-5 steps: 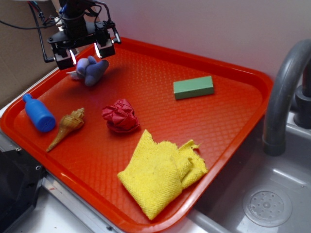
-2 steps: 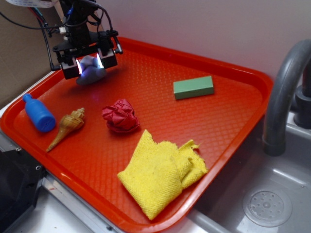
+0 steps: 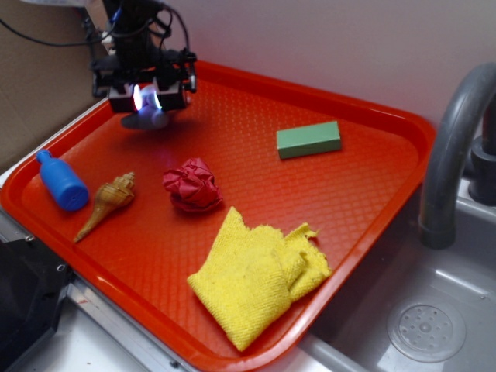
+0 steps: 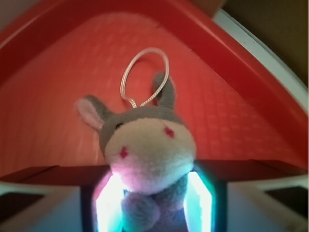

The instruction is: Grab the gray animal.

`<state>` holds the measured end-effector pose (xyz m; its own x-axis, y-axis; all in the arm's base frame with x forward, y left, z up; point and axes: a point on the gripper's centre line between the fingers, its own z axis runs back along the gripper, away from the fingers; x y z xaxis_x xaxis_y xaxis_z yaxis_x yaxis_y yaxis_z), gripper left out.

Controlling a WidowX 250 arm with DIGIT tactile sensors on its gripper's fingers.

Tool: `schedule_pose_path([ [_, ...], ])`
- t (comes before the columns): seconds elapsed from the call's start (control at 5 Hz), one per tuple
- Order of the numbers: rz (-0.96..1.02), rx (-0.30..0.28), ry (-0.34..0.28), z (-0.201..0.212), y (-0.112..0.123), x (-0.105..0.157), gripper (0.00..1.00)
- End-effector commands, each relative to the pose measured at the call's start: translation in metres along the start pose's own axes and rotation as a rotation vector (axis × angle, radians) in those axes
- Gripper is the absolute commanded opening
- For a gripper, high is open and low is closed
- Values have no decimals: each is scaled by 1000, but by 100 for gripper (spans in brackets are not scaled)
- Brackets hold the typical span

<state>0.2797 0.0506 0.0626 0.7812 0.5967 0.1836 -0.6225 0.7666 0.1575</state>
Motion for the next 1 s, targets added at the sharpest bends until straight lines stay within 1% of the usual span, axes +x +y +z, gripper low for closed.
schedule_pose_path([
  [0.0, -488, -209, 102, 134, -27, -43, 0],
  [0.2, -736, -233, 69, 176, -27, -80, 0],
  [0.4, -727, -203, -45, 206, -6, -88, 0],
  [0.6, -662, -223, -102, 226, 14, -82, 0],
  [0.8, -558, -209, -119, 226, 22, -75, 0],
])
